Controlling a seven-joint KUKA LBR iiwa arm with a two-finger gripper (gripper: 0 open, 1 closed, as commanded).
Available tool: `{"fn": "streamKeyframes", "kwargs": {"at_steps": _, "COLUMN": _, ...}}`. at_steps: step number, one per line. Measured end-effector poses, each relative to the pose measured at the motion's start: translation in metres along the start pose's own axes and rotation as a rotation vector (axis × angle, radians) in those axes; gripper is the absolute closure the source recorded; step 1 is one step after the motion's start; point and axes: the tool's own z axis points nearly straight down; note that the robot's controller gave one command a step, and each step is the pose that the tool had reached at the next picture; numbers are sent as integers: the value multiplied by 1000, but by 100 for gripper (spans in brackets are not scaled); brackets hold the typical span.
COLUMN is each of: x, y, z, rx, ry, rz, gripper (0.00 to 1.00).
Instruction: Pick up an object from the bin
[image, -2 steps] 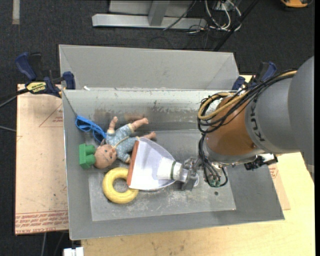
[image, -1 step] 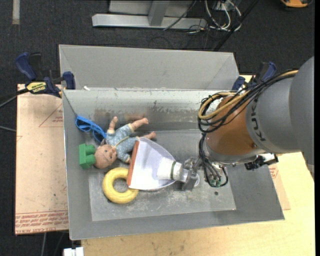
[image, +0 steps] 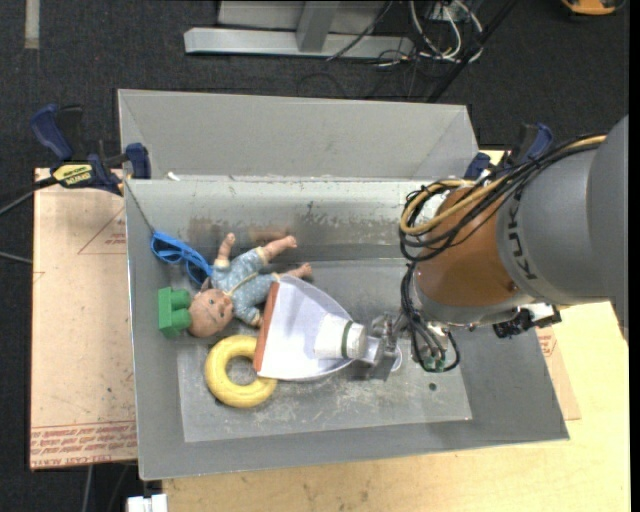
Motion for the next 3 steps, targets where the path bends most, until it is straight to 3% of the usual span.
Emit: {"fn": "streamKeyframes", "kwargs": {"at_steps": 3, "x": -2, "y": 1, "z": -51, "rx": -2, "ry": -8, "rz": -1, "gripper": 100}}
